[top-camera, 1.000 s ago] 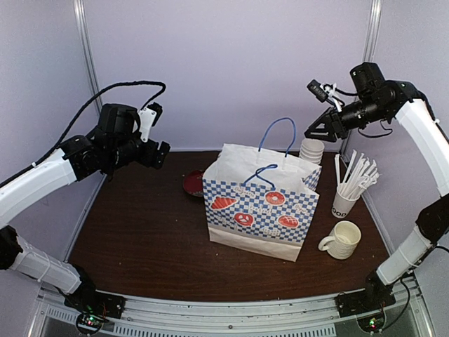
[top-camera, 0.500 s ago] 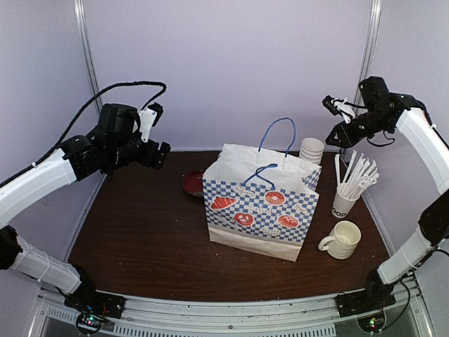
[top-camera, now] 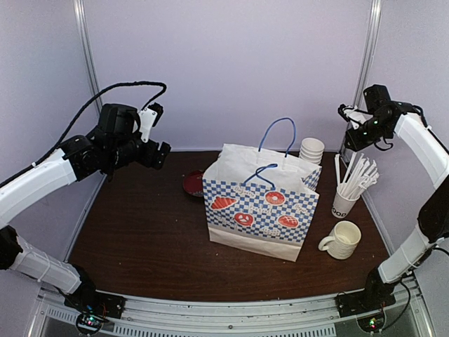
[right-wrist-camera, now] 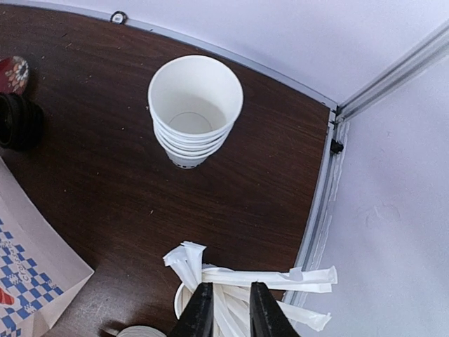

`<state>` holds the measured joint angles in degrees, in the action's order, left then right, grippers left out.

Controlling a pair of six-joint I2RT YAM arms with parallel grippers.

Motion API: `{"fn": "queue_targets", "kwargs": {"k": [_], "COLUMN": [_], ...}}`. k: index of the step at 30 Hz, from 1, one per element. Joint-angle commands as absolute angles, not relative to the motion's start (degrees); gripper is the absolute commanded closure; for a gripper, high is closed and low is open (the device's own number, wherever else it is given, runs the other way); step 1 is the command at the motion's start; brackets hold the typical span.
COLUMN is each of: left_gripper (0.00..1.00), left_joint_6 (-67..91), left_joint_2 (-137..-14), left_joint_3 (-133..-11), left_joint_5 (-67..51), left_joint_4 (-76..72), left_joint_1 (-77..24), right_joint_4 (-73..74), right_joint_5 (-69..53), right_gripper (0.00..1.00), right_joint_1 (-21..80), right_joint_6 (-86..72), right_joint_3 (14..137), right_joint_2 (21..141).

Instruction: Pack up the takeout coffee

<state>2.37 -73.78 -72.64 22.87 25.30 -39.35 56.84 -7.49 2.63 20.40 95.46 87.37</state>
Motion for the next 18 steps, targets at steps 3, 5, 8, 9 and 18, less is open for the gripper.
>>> {"fn": "queue_targets", "kwargs": {"k": [3, 5, 8, 9, 18], "left_gripper": [0.04, 0.04, 0.04, 0.04, 0.03], "left_joint_6": [1.58, 1.58, 1.5, 1.49, 1.41], "left_joint_2": [-73.76, -73.95, -73.93, -73.87, -73.83], "left_joint_3": [-72.53, -72.59, -72.53, -72.58, -72.59], "left_joint_5": [22.14, 22.01, 21.69, 21.73, 21.77], "left_joint_4": [23.53, 23.54, 23.48, 23.5, 23.54], "left_joint_1": [-39.11, -39.11, -39.11, -39.11, -39.11], "right_joint_4": [56.19, 56.94, 57.66, 57.84, 57.2], "right_joint_5": [-5.6, -6.23, -7.11, -7.77, -11.17], "right_gripper": [0.66, 0.61, 0.56, 0.56, 0.59], "right_joint_1": [-1.93, -2.7, -3.73, -4.15, -6.21], "right_joint_6": [18.55, 18.57, 17.81, 17.45, 16.81], "right_joint_3": [94.87, 94.79, 94.5, 94.48, 94.31], "right_joint_2": [87.67, 88.16, 89.11, 89.45, 92.81]}}
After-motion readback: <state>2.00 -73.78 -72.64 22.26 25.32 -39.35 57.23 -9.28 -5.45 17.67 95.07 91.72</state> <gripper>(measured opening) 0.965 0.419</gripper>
